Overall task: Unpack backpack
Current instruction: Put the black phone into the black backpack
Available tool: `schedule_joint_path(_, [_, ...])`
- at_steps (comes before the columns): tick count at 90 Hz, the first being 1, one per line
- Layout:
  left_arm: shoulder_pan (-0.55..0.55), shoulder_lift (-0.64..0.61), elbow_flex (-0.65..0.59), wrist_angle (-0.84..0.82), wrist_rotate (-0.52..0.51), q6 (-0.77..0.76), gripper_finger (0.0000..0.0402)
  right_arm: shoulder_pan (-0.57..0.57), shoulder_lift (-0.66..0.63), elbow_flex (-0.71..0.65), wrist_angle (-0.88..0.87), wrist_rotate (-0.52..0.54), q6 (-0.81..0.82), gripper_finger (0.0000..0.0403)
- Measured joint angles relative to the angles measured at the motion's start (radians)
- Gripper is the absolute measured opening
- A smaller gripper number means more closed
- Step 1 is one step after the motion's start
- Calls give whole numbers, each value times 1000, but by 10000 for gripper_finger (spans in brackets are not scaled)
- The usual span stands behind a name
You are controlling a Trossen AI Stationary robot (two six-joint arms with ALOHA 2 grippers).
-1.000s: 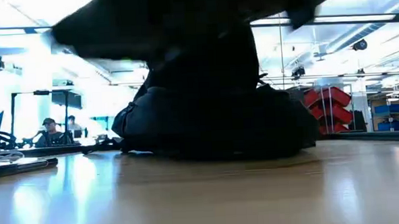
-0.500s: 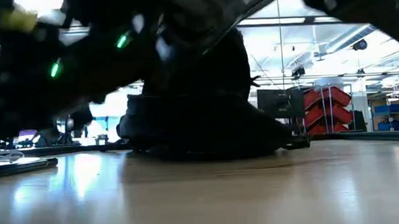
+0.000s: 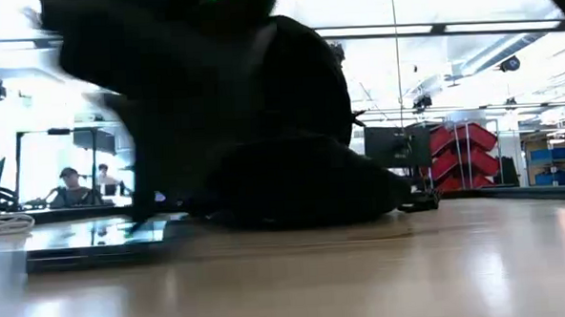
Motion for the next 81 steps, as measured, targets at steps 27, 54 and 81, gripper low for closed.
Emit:
schedule_joint_path(27, [-31,0,-2,-30,-1,-2,0,160,-300,-405,-133,165,598,214])
schedule_joint_path(54, [-39,0,-2,-35,0,-6,5,252,-564,-753,90,222,1002,313])
schedule_joint_path(81, [-44,1,-2,-33,0,6,8,323,-547,-986,680,458,997,385])
